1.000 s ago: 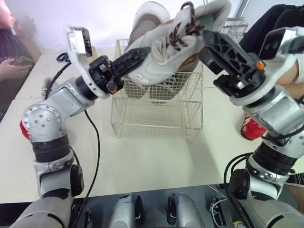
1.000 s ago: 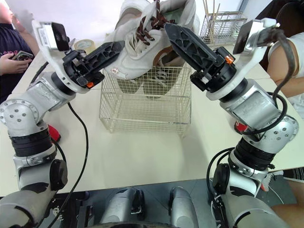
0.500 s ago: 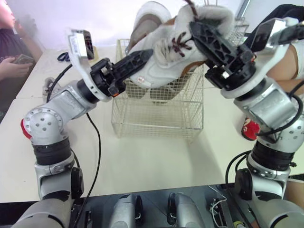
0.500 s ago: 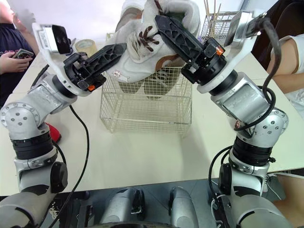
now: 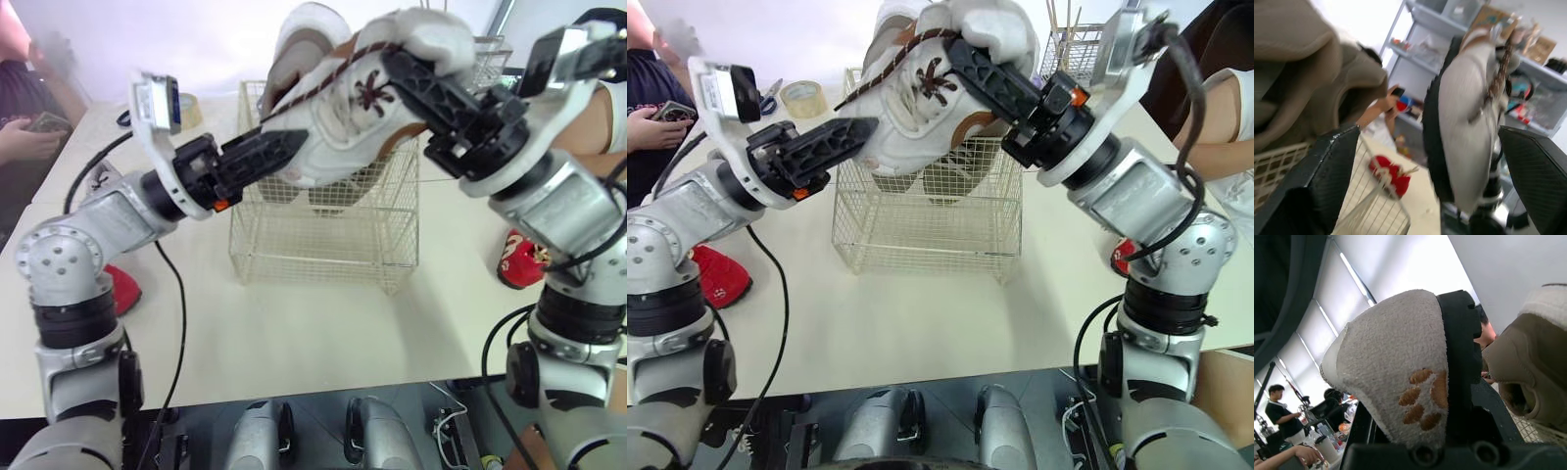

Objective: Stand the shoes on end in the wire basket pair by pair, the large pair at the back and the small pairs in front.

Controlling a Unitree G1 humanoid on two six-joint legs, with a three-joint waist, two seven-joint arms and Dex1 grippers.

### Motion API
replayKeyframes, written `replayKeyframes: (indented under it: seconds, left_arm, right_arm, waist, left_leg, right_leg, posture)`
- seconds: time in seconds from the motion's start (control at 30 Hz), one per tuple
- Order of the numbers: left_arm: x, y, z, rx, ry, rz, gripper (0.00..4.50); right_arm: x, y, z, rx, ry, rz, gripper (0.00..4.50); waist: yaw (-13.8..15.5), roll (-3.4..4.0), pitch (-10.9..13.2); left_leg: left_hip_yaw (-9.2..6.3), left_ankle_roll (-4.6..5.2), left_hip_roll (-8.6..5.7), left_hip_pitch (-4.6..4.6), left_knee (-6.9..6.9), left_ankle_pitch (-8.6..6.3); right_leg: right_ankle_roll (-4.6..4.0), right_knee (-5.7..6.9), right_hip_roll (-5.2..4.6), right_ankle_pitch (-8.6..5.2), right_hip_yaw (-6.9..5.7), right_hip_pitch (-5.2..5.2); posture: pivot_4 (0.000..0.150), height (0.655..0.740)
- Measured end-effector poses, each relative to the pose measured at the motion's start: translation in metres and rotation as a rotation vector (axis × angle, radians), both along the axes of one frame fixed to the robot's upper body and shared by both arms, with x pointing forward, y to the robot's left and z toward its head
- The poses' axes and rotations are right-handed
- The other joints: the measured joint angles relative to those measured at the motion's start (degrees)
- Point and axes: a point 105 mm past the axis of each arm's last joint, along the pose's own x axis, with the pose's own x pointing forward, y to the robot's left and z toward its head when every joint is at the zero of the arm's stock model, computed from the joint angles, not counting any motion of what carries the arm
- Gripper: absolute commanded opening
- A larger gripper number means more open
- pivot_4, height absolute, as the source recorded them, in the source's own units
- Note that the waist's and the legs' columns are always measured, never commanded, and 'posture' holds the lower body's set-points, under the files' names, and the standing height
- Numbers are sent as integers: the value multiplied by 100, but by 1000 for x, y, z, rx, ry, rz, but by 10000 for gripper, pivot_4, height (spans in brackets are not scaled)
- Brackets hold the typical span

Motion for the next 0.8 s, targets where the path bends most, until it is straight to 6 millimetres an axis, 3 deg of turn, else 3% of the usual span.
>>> replayKeyframes:
  seconds: [0.1,0.3,0.5,0.8]
  left_arm:
    - [-5,11,-8,121,-26,36,44155]
    - [-10,29,-11,284,-77,63,44155]
    - [-8,29,-11,295,-108,63,44155]
    - [-7,22,-16,292,-112,49,44155]
  right_arm:
    - [4,-9,1,-122,-39,-27,7606]
    - [13,-25,6,-550,-283,-120,7606]
    - [30,-21,-4,-826,-500,-72,7606]
    - [56,-23,-31,-1064,-586,32,7606]
  waist:
    - [-1,2,2]
    - [12,4,3]
    - [-6,4,4]
    - [-13,3,5]
  left_leg:
    - [3,4,0,-3,-2,-3]
    - [3,10,2,-9,-7,-9]
    - [5,12,2,-27,-7,-10]
    - [10,11,1,-28,-6,-9]
  right_leg:
    - [0,-7,0,0,0,-3]
    - [-2,-36,1,-1,-2,-5]
    - [1,-53,0,0,-2,-11]
    - [2,-54,0,1,-4,-11]
  posture:
    - [1500,7400]
    - [1500,7400]
    - [1500,7400]
    - [1500,7400]
